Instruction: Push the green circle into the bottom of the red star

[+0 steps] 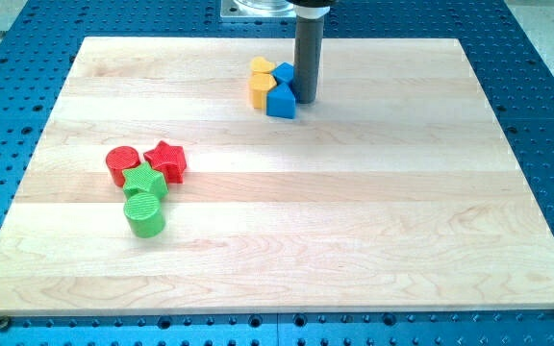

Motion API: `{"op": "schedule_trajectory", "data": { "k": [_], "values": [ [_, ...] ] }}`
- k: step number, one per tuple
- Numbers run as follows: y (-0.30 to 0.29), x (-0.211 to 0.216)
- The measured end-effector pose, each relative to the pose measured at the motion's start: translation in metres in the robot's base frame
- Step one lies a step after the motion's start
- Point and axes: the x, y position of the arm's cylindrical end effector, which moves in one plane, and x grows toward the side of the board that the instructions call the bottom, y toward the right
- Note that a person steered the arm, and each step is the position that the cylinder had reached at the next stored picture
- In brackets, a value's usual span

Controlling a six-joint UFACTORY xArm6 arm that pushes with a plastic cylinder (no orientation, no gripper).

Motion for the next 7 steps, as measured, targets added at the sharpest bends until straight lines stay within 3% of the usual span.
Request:
{"op": "schedule_trajectory", "data": {
  "k": [1, 2, 4, 5, 6, 7],
  "values": [
    [-0.001, 0.000],
    [0.018, 0.033],
    [-0.141, 0.222],
    [-0.188, 0.254],
    [-0.184, 0.237],
    [-0.142, 0.207]
  ]
}}
